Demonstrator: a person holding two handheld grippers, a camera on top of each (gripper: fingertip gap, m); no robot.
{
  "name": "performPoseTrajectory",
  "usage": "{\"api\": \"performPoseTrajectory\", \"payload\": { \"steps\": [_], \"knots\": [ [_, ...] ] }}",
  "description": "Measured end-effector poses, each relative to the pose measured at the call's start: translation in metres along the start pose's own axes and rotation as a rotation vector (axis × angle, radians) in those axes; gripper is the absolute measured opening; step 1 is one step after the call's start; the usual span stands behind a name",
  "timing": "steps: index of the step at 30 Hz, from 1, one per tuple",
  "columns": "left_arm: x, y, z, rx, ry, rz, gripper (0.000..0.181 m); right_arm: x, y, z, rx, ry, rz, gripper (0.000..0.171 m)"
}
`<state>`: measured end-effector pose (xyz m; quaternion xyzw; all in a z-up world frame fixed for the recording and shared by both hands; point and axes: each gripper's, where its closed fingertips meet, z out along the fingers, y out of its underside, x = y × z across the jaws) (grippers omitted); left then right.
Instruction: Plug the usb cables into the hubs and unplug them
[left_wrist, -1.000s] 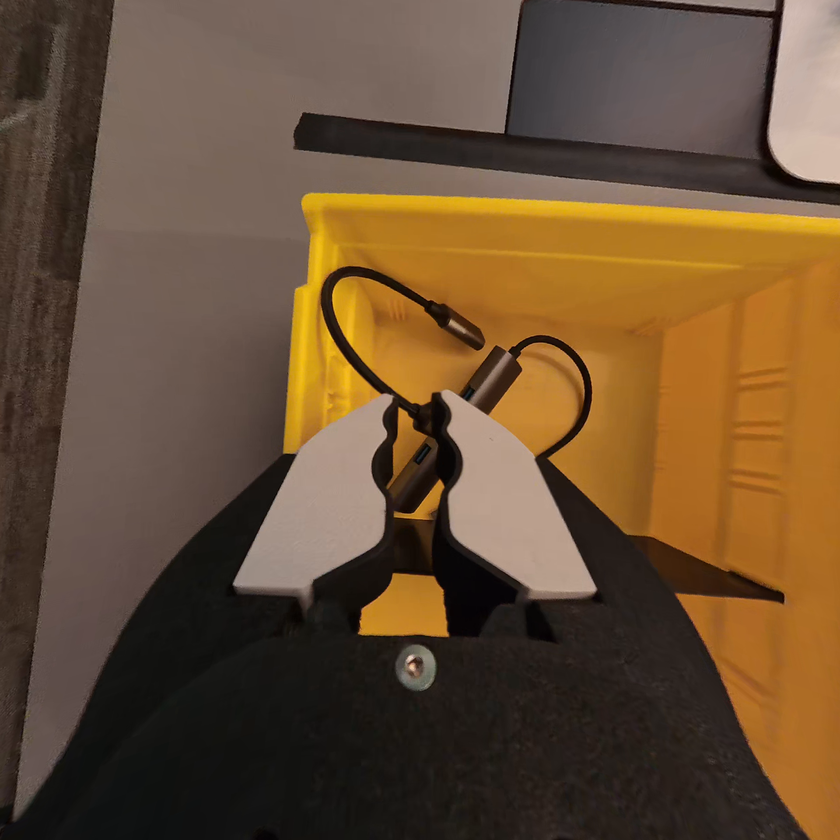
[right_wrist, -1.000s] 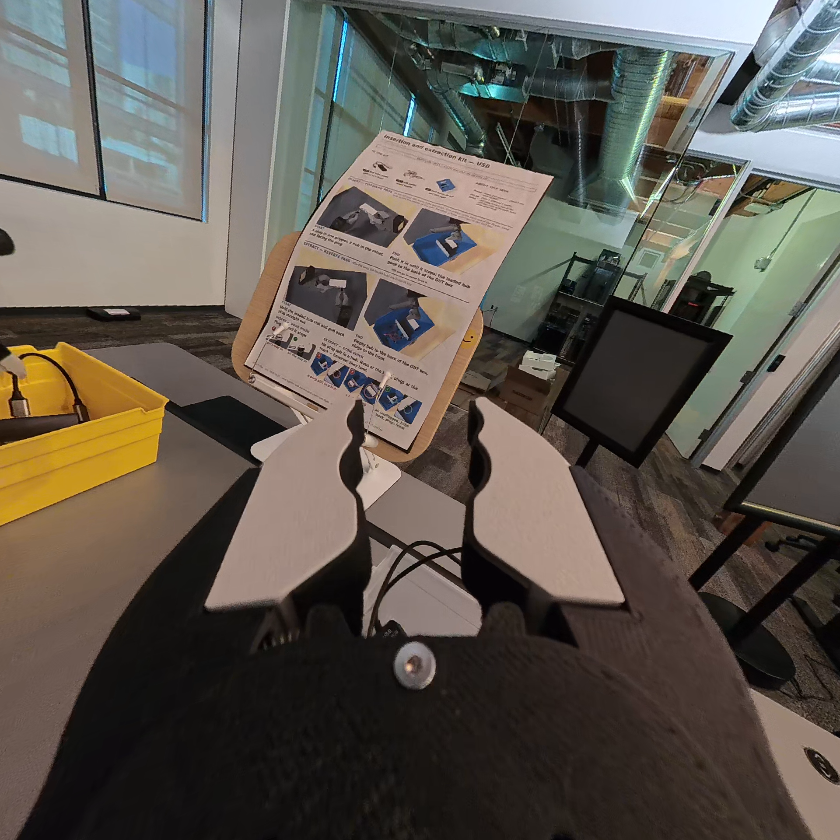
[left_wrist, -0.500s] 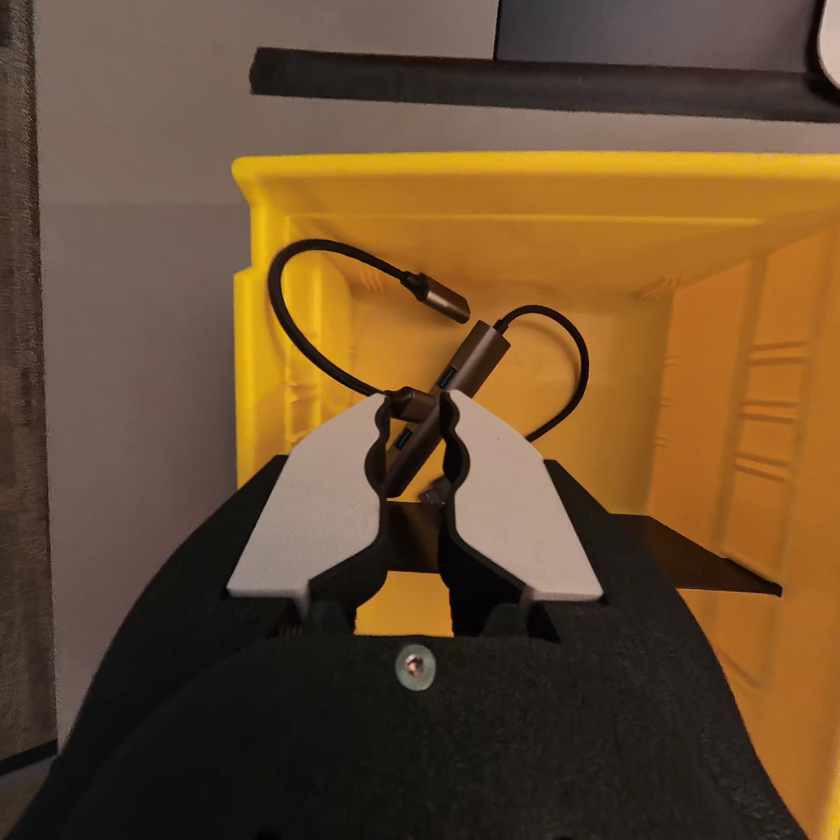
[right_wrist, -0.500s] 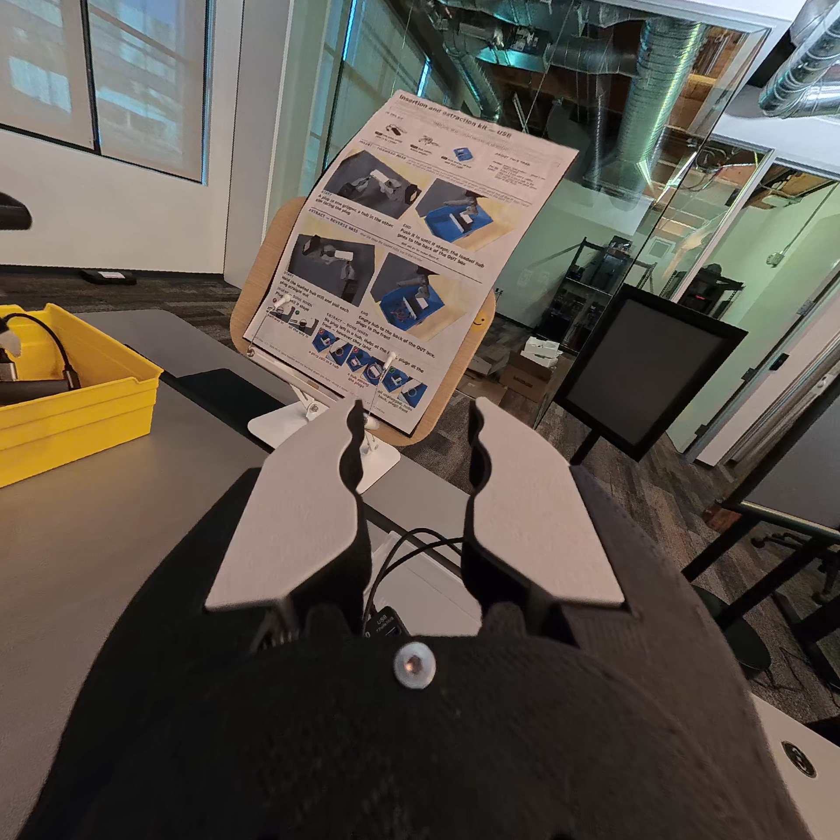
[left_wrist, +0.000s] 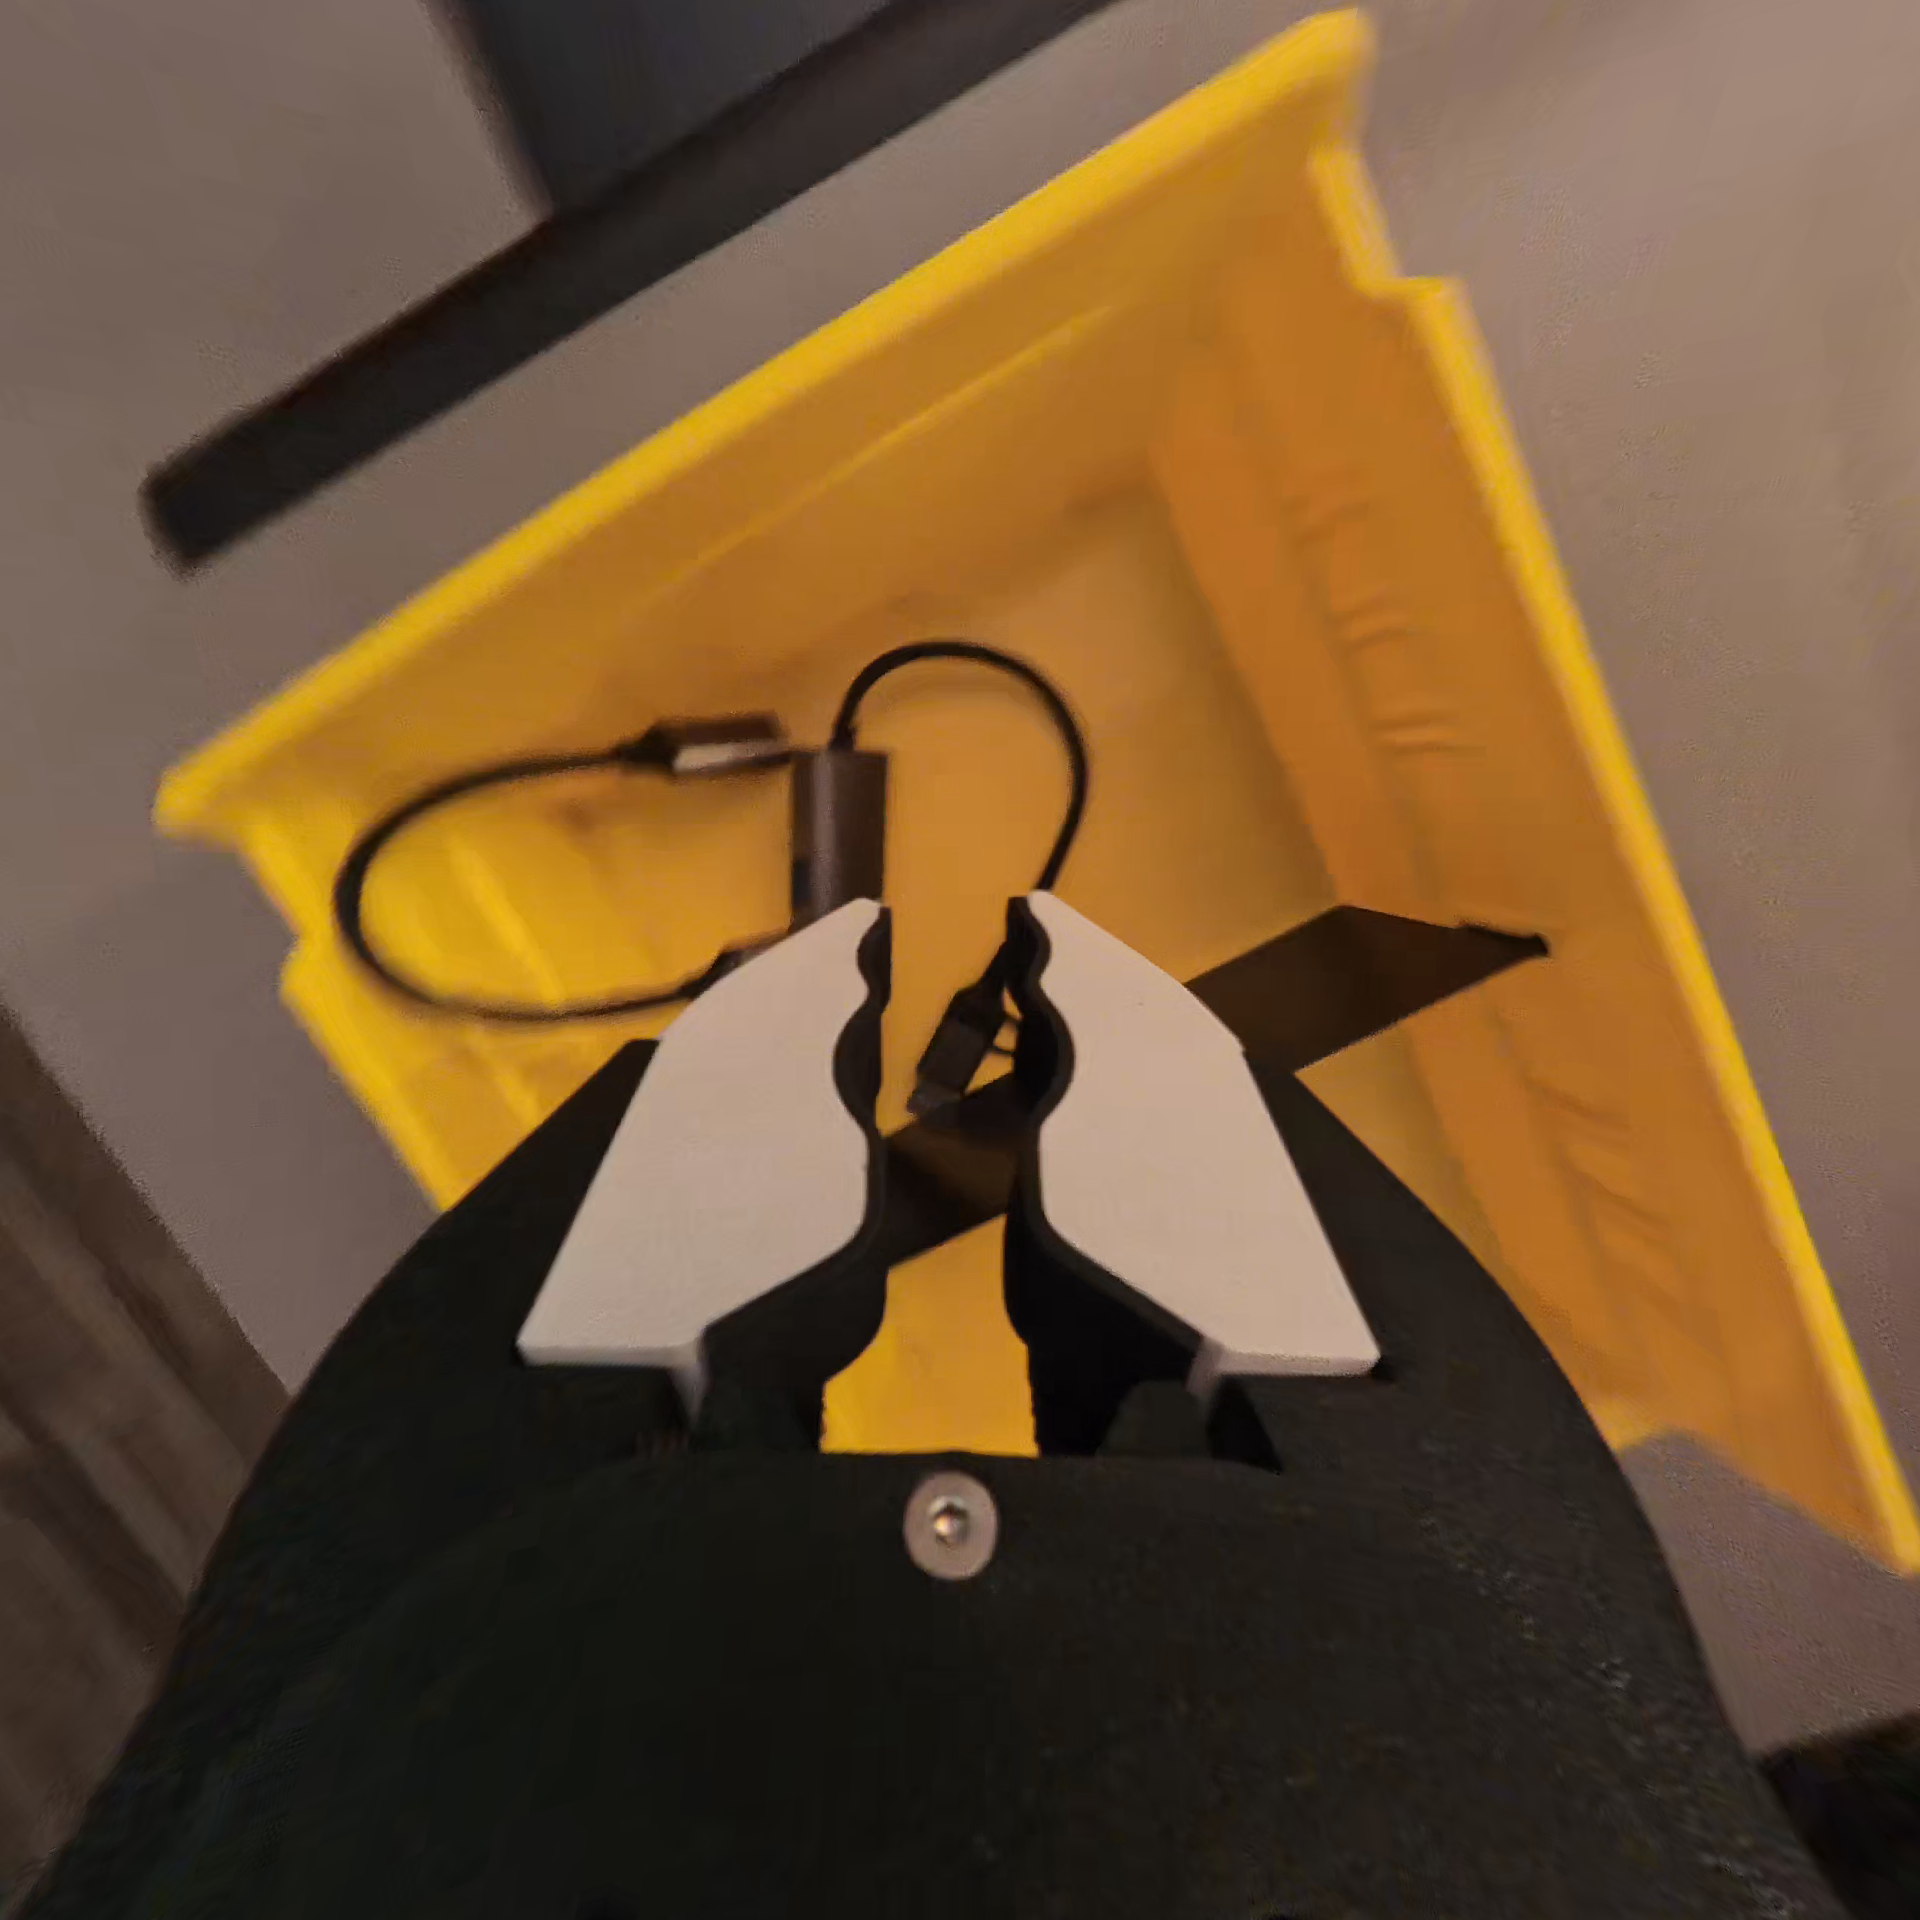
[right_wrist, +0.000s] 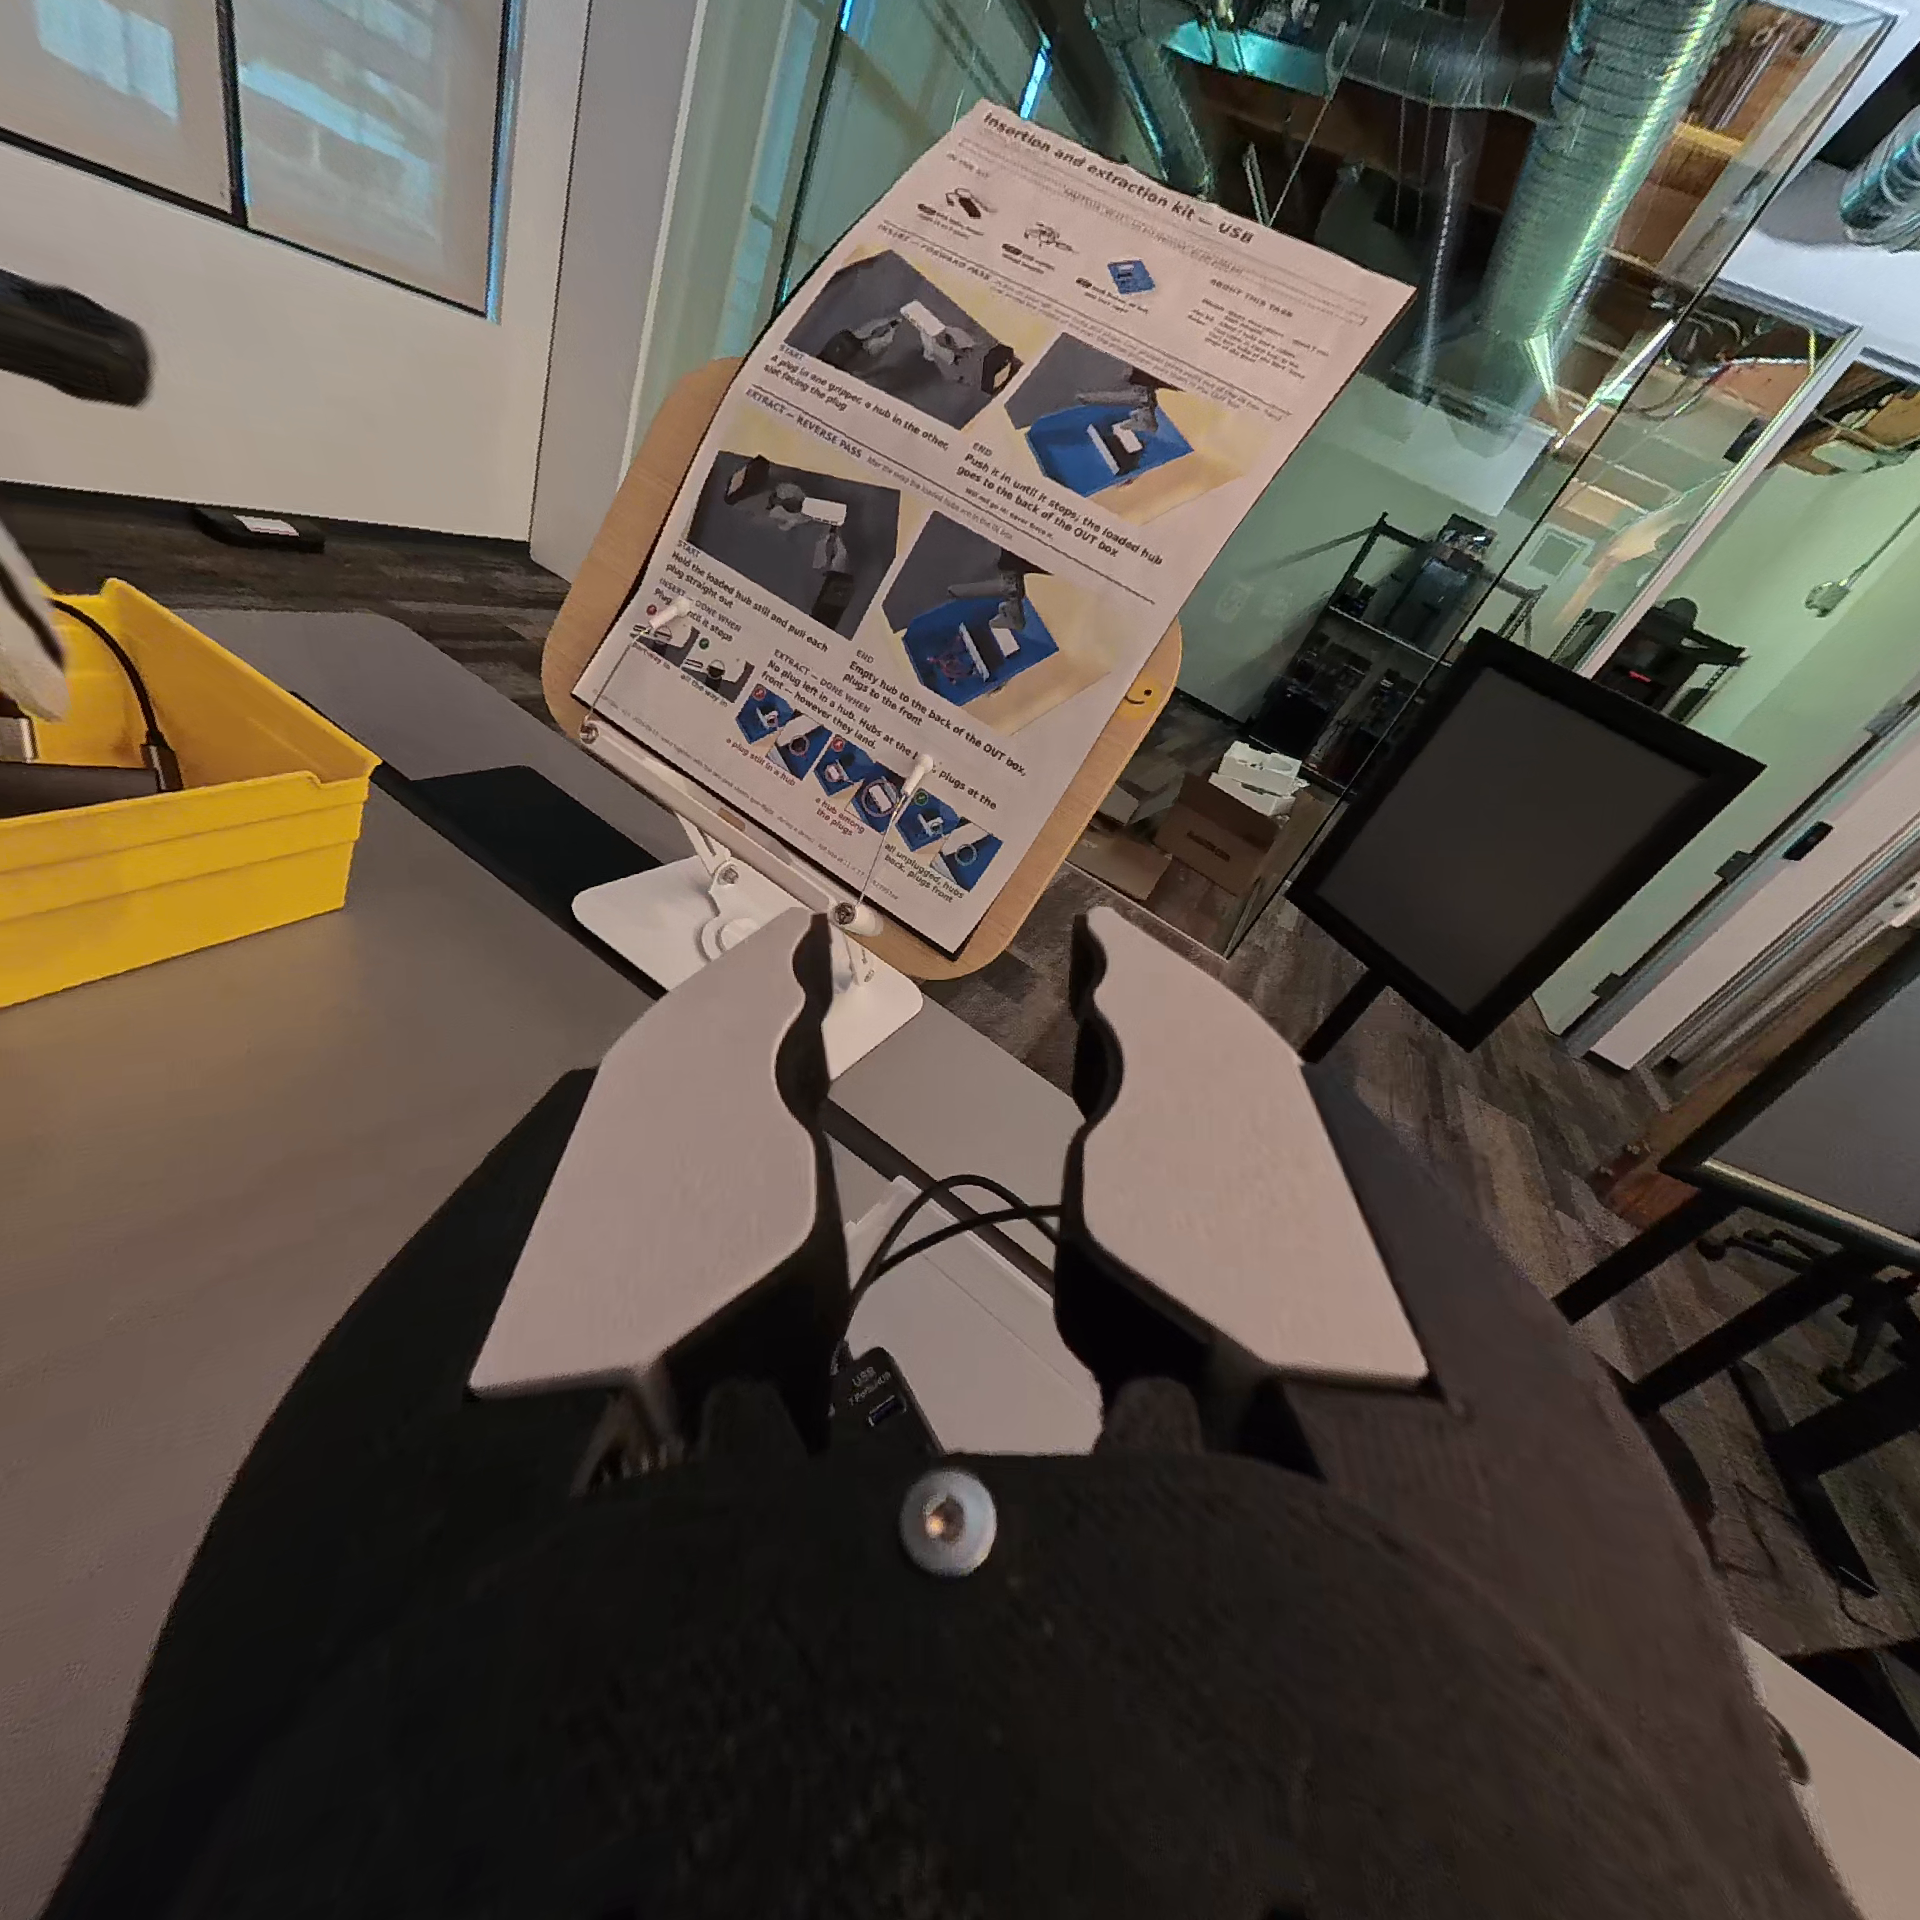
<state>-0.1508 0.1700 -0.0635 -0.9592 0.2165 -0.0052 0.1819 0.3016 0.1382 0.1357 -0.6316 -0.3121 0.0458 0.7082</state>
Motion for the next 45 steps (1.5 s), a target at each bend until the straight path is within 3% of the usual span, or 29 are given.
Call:
{"api": "performPoseTrajectory", "payload": {
  "steps": [3, 5, 7, 9, 11, 14, 19, 26, 33, 45],
  "knots": [
    [0.012, -0.019, 0.008, -0.002, 0.1, 0.313, 0.023, -0.001, 0.002, 0.002, -0.005, -0.008, 0.003, 0.045],
    [0.005, -0.019, 0.012, -0.024, 0.101, 0.397, 0.021, 0.0, 0.005, 0.002, -0.016, -0.003, -0.011, 0.045],
    [0.007, -0.018, 0.012, -0.021, 0.145, 0.438, 0.004, 0.002, 0.005, 0.001, -0.019, 0.005, -0.016, 0.045],
    [0.013, -0.014, 0.015, -0.026, 0.196, 0.448, 0.007, 0.003, 0.004, 0.0, -0.009, 0.006, -0.008, 0.045],
    [0.007, 0.0, 0.025, -0.135, 0.169, 0.442, 0.031, 0.004, 0.003, -0.001, -0.004, 0.003, 0.0, 0.045],
    [-0.008, 0.022, 0.039, -0.287, 0.088, 0.48, 0.038, 0.004, 0.003, -0.001, -0.009, 0.004, -0.006, 0.045],
    [-0.022, 0.029, 0.053, -0.327, -0.01, 0.567, 0.036, 0.002, 0.005, 0.0, -0.023, 0.0, -0.019, 0.045],
    [-0.029, 0.028, 0.059, -0.38, -0.01, 0.566, 0.029, -0.003, 0.006, 0.002, -0.039, -0.006, -0.045, 0.045],
    [-0.041, 0.033, 0.062, -0.483, -0.068, 0.683, 0.043, -0.007, 0.007, 0.004, -0.053, -0.017, -0.068, 0.045],
    [-0.034, 0.035, 0.076, -0.426, -0.03, 0.745, 0.042, -0.01, 0.01, 0.006, -0.07, -0.024, -0.101, 0.045]
  ]
}}
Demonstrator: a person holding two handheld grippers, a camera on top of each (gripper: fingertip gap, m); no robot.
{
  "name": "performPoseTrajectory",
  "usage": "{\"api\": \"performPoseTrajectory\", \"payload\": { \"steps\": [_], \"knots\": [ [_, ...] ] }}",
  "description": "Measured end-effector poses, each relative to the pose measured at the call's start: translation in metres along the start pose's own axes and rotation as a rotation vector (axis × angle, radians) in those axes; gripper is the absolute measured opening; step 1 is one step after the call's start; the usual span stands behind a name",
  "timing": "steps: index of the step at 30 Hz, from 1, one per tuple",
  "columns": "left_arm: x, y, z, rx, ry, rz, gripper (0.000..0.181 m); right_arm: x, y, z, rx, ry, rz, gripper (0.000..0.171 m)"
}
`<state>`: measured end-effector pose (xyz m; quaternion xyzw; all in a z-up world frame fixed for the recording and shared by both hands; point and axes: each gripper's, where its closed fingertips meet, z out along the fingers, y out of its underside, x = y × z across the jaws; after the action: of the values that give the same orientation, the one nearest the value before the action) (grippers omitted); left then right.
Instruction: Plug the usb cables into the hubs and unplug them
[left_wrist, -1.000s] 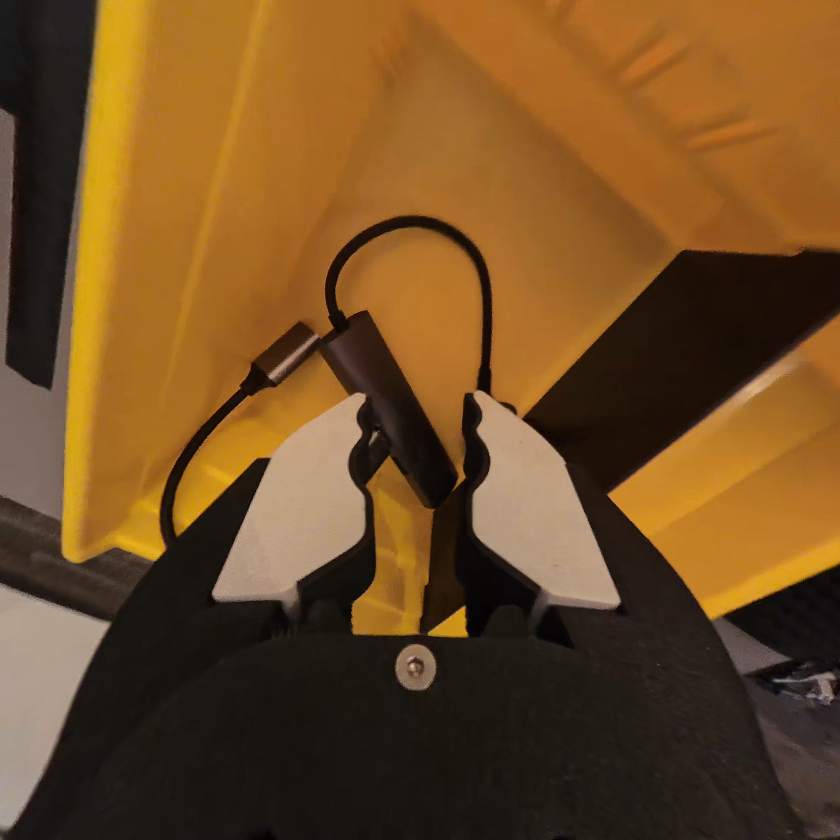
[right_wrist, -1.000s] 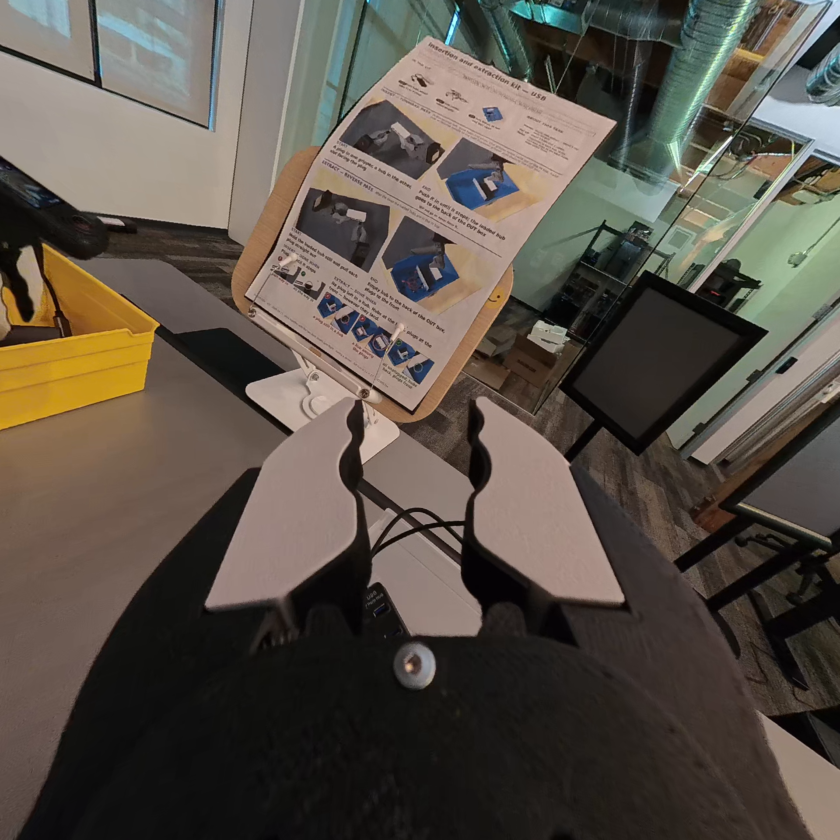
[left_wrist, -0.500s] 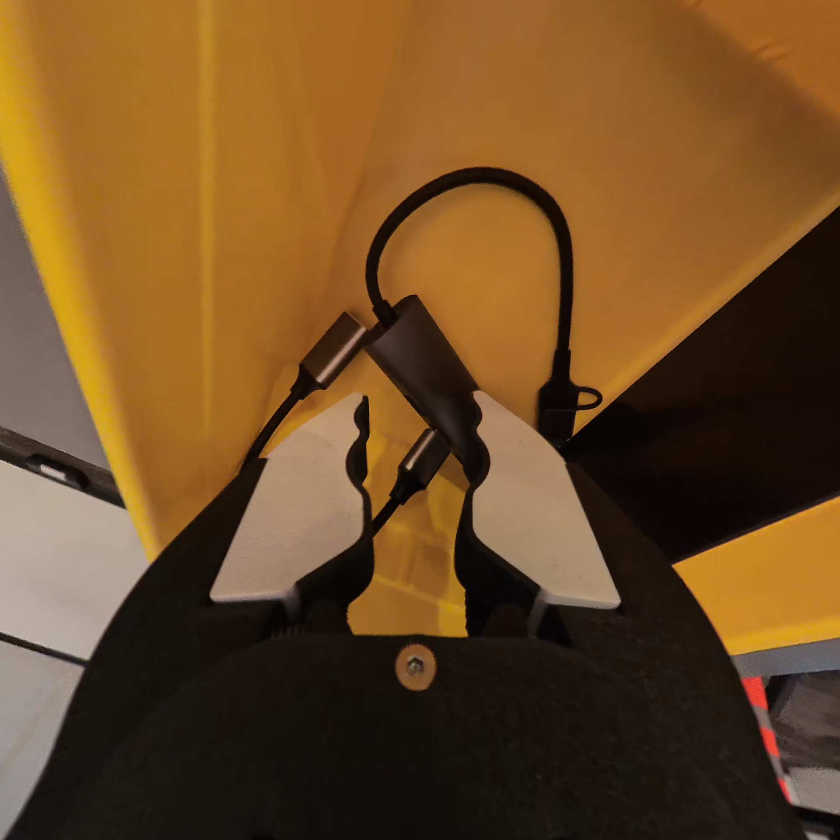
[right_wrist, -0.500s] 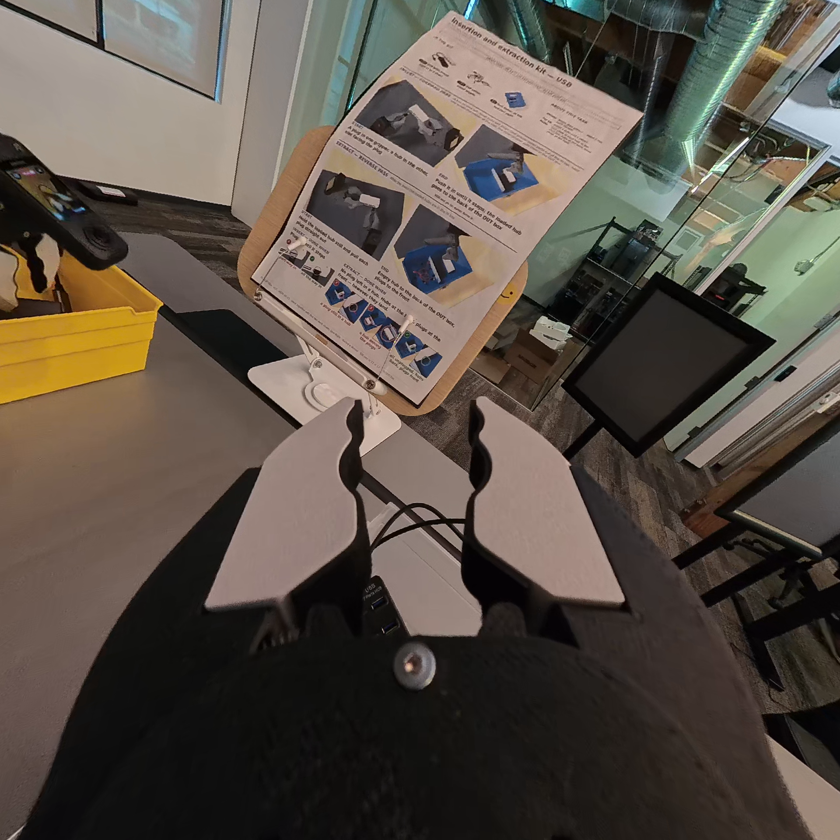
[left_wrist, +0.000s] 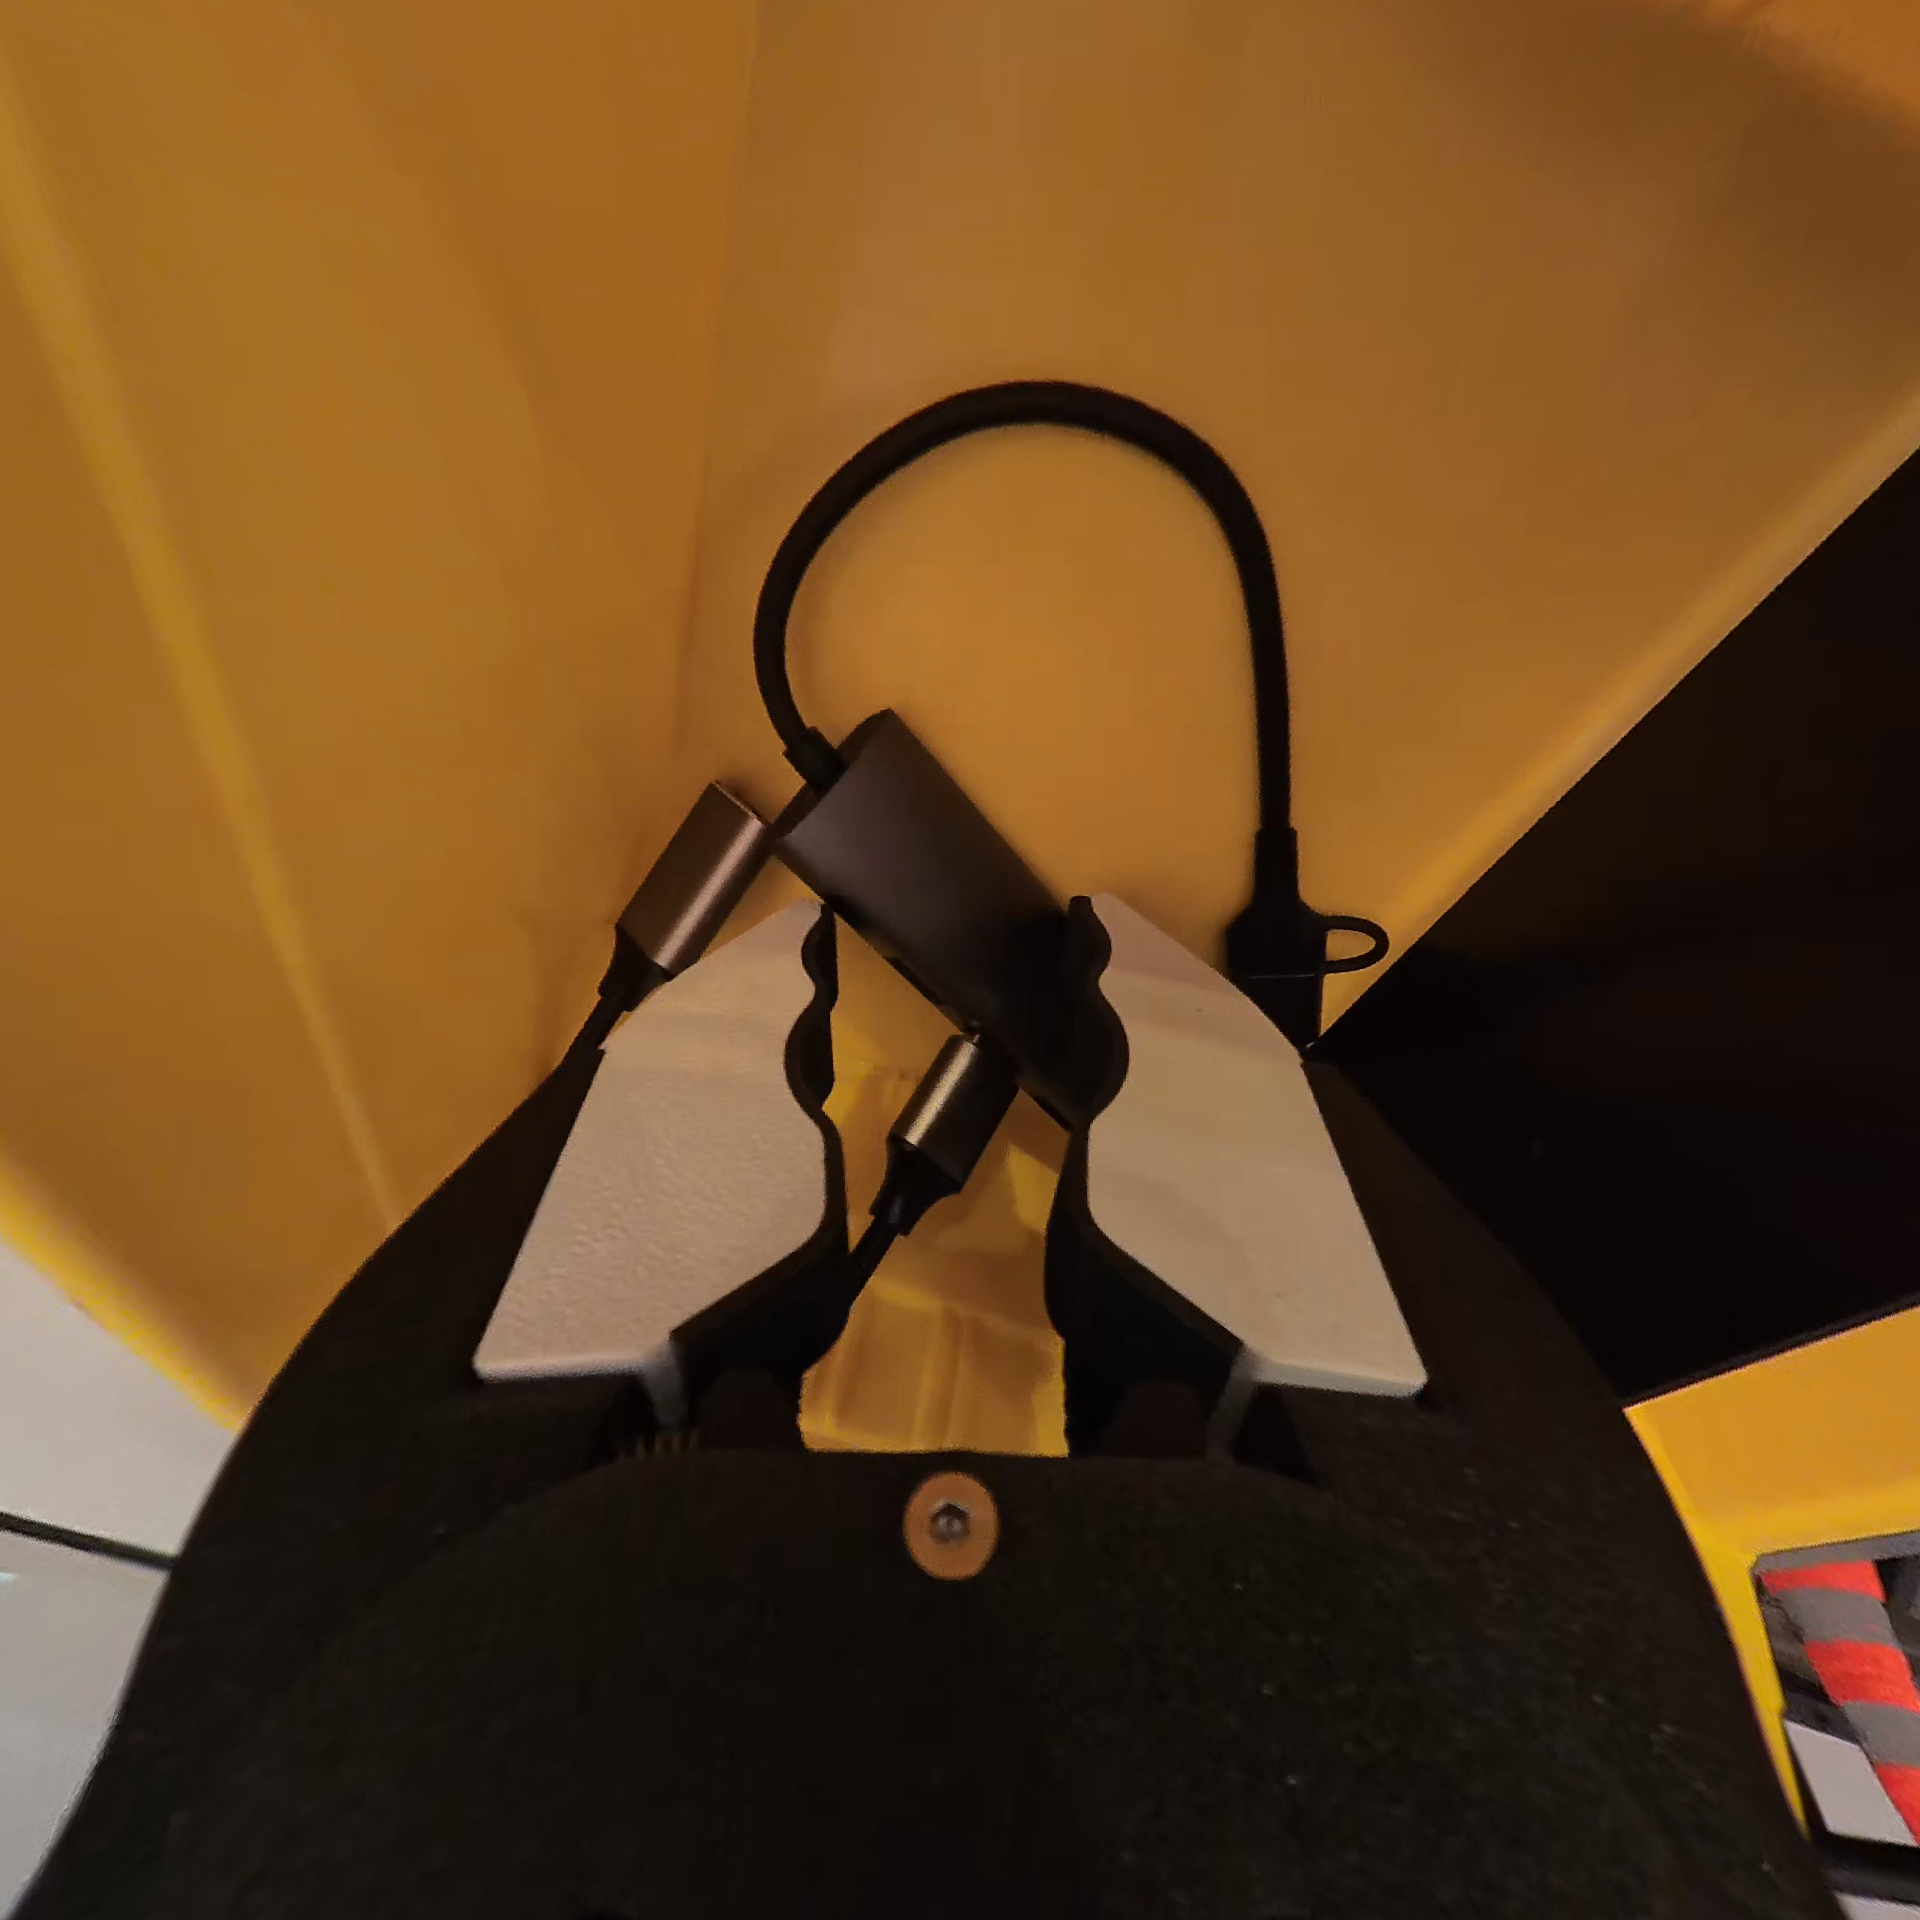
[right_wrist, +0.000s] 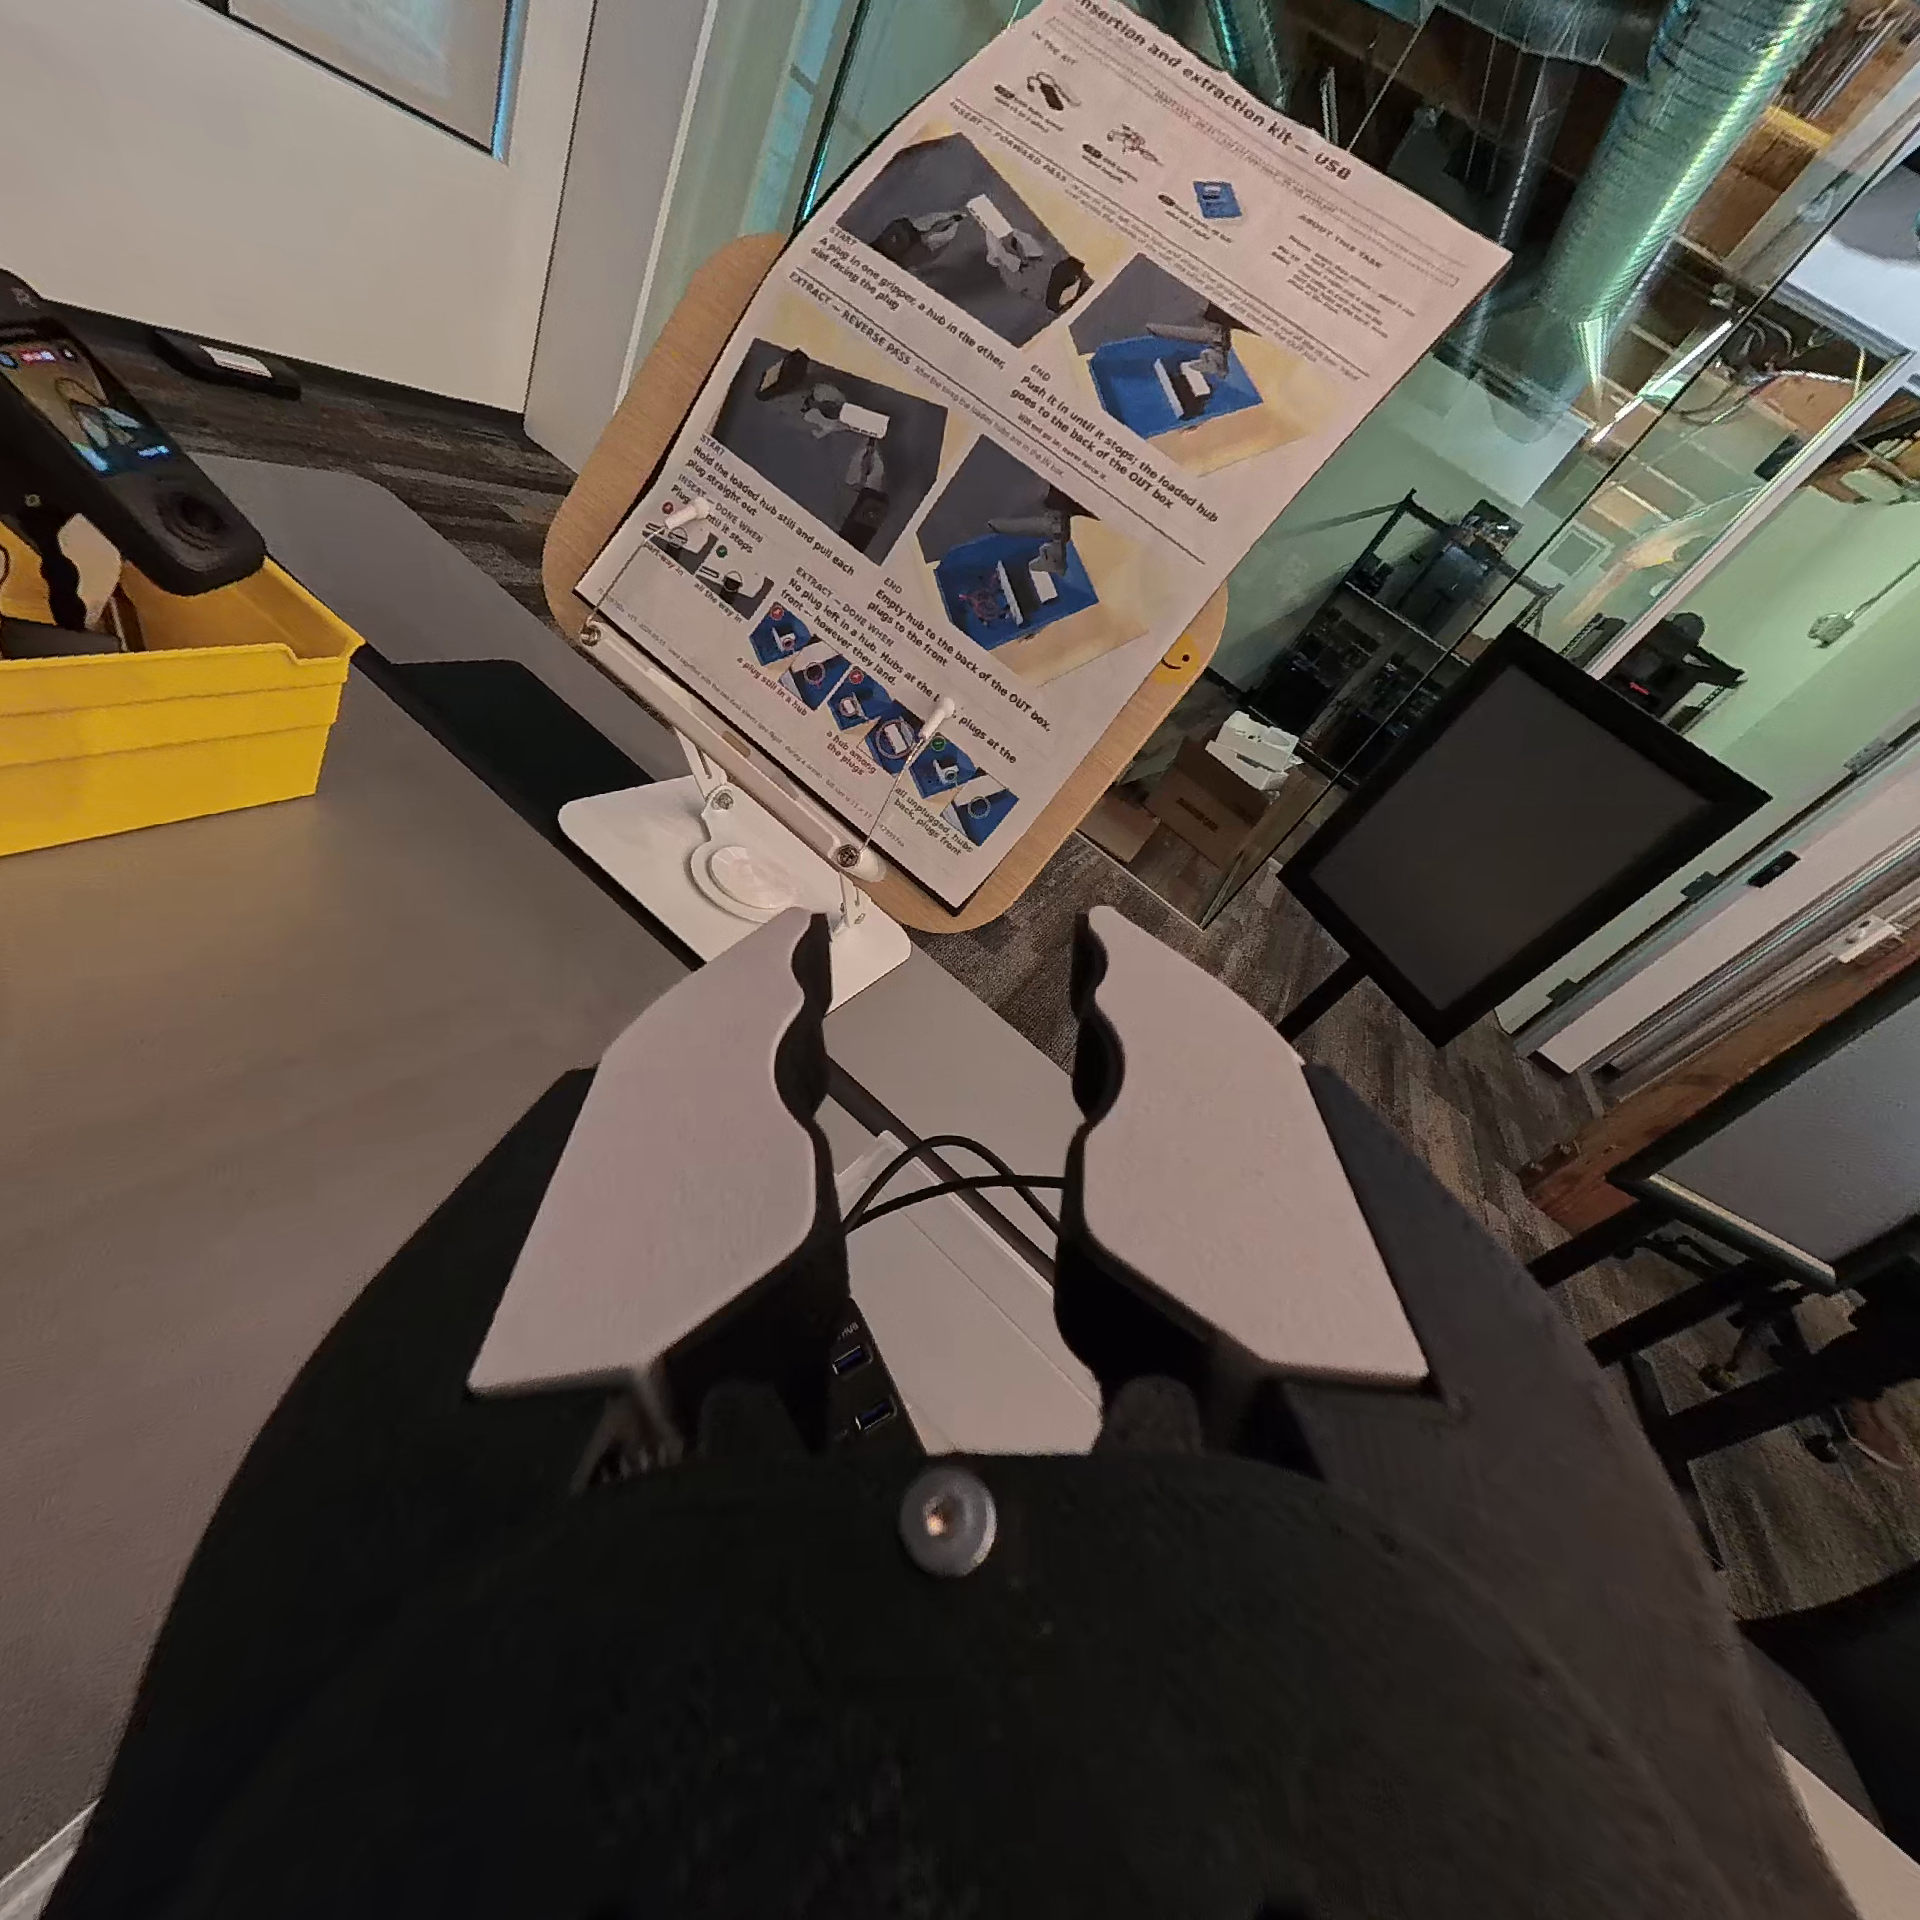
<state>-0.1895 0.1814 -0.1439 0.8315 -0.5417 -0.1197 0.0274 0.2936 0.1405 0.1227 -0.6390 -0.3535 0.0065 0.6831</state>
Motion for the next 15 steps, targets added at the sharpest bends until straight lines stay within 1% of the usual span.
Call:
{"api": "performPoseTrajectory", "payload": {
  "steps": [5, 7, 11, 15],
  "knots": [
    [-0.002, 0.003, -0.001, -0.027, -0.056, 0.035, 0.041, -0.004, -0.001, 0.001, -0.003, -0.009, -0.016, 0.045],
    [-0.001, 0.003, -0.006, -0.018, -0.075, 0.053, 0.038, -0.005, -0.001, 0.001, -0.005, -0.011, -0.022, 0.045],
    [-0.002, -0.005, -0.025, 0.072, -0.107, 0.04, 0.023, -0.006, 0.0, 0.003, -0.012, -0.017, -0.025, 0.045],
    [0.004, -0.008, -0.038, 0.141, -0.089, 0.019, 0.018, -0.007, 0.0, 0.003, -0.016, -0.015, -0.037, 0.045]
  ]
}}
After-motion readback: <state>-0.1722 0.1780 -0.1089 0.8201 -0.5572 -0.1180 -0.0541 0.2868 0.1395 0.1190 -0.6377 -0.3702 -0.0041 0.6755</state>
